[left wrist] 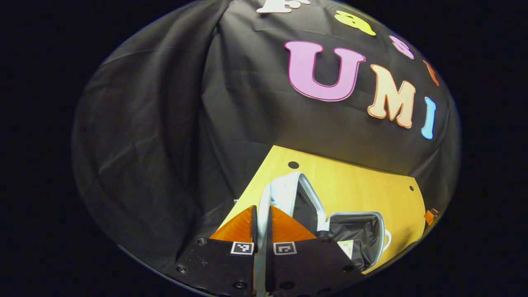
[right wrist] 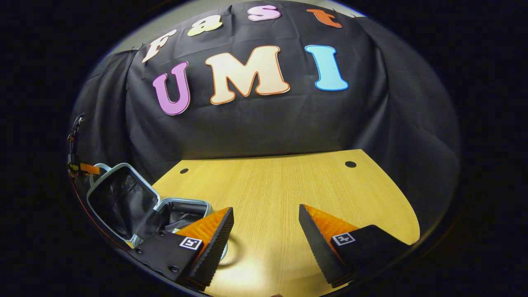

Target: First open the suitcase, pack the skin care products into it, and then close the suitcase.

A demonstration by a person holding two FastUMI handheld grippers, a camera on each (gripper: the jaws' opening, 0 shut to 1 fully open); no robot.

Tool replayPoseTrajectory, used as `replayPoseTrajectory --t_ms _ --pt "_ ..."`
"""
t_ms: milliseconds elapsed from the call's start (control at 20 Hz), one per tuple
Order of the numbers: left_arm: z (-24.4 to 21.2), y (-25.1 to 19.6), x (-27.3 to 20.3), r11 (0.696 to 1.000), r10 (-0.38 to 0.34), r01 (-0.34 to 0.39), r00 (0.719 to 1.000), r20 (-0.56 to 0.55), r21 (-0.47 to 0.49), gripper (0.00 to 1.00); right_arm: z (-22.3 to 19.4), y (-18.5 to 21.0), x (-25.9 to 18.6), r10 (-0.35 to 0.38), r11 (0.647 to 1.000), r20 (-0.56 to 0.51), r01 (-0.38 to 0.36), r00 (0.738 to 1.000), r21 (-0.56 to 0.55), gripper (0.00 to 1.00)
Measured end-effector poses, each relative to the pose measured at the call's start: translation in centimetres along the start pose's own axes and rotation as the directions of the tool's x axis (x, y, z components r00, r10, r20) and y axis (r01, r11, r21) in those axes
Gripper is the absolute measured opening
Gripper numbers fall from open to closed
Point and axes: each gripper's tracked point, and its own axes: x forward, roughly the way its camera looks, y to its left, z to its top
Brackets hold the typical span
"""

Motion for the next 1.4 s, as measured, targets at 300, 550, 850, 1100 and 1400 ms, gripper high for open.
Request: replayPoseTrajectory --t_ms 300,550,850,1100,1400 --pt "2.0 -7.3 -2.7 0.991 -0.130 0.132 0.990 0.054 -0.030 0.03 0.3 -0.4 -0.4 0.053 0.999 0.006 -0.053 0.999 -0.009 0.98" --pt "2.3 -15.3 -4.1 0.960 -0.281 0.281 0.956 0.085 0.005 0.03 0.4 -0.7 -1.1 0.075 0.997 0.012 -0.074 0.997 -0.026 0.98" --pt "0.2 -23.3 -5.3 0.906 -0.422 0.424 0.903 0.081 -0.007 0.03 0.7 -2.6 -2.0 0.069 0.997 0.018 -0.069 0.997 -0.029 0.98" --pt "-2.2 -28.7 -5.6 0.870 -0.490 0.492 0.870 0.057 -0.019 0.04 0.9 -4.8 -3.0 0.066 0.997 0.017 -0.065 0.998 -0.040 0.98" --pt "-6.3 -33.6 -5.2 0.854 -0.521 0.521 0.854 -0.014 -0.012 0.03 1.3 -7.6 -4.0 0.055 0.998 0.027 -0.054 0.998 -0.037 0.98"
